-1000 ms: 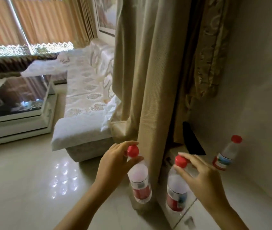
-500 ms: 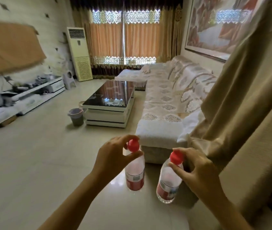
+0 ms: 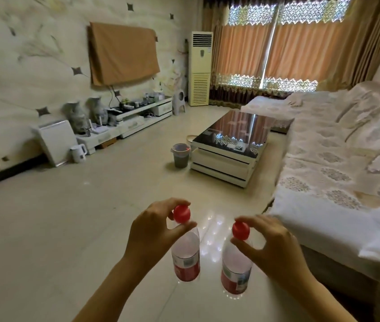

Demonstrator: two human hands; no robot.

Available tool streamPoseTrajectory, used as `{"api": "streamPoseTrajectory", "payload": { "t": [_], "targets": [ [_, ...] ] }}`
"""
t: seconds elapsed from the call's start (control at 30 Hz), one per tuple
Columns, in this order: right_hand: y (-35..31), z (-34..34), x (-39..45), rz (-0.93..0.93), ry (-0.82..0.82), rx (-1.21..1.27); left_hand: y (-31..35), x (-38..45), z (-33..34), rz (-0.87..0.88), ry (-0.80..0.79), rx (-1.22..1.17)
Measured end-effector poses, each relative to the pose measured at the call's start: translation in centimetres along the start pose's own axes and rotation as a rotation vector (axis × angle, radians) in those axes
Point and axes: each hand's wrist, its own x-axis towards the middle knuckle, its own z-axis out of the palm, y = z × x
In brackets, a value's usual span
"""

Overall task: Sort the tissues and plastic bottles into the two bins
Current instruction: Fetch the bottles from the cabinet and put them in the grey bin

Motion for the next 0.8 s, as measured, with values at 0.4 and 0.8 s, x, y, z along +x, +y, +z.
{"api": "streamPoseTrajectory", "payload": {
  "t": [0.4,0.8],
  "targets": [
    [3.3,15.1,23.6,-0.100,-0.144,0.081,-15.8,15.5,0.1,-0.244,0.028,0.141],
    [2.3,31.0,44.9,-0.088,-0.199,0.071,-36.3,32.5,-2.9,-0.317,0.011,0.144]
  ]
}}
